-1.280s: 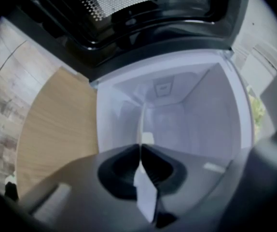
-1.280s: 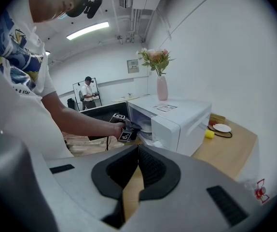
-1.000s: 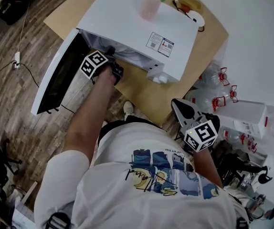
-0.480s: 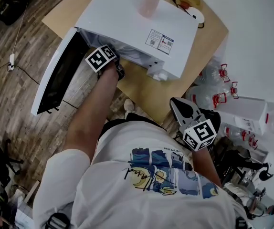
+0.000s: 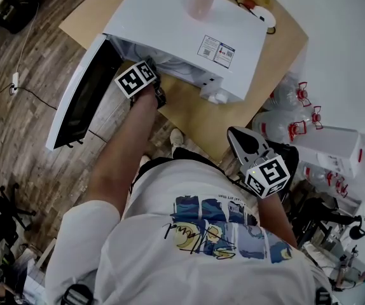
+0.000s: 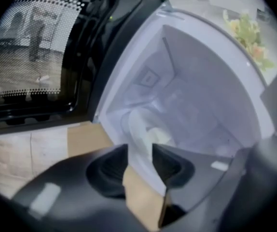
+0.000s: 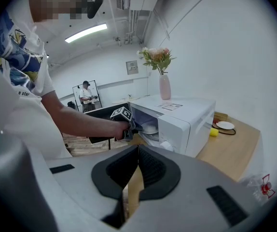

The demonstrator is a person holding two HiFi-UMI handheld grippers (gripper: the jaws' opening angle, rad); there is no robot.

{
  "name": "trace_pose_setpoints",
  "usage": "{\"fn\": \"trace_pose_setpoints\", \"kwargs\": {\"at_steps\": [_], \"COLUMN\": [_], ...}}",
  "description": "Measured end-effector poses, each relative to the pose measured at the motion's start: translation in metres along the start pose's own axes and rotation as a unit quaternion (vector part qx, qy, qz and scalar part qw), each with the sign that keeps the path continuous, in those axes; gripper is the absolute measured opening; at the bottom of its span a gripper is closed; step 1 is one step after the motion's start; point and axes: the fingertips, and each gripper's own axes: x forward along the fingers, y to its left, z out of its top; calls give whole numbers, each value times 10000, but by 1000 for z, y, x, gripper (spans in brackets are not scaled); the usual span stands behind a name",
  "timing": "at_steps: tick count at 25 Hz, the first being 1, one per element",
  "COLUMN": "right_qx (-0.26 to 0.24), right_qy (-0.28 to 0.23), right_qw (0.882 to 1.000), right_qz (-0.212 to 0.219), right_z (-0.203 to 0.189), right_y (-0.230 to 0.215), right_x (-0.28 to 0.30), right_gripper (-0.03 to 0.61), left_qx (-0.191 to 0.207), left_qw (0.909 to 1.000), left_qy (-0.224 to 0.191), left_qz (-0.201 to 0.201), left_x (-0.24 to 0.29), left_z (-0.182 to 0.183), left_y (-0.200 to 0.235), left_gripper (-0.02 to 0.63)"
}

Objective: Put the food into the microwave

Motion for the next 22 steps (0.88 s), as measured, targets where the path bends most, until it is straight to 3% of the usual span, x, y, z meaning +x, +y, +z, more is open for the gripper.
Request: {"fn": "trace_pose_setpoints", "kwargs": {"at_steps": [13, 22], "right_qx": [-174, -317], "right_qy": [-122, -192], "right_qw": [9995, 9988], "right_qz": [233, 334], "right_z": [5, 2], "right_y": [39, 77], "right_x": [15, 16], "right_gripper": [8, 8], "left_qx": [274, 743], "left_qw": [9979, 9932], "left_qy": [124, 171], "left_qz": [-573, -885], "left_x": [-62, -118], "left_z": [-15, -30], "left_y": [12, 15], "left_gripper": [163, 158]}}
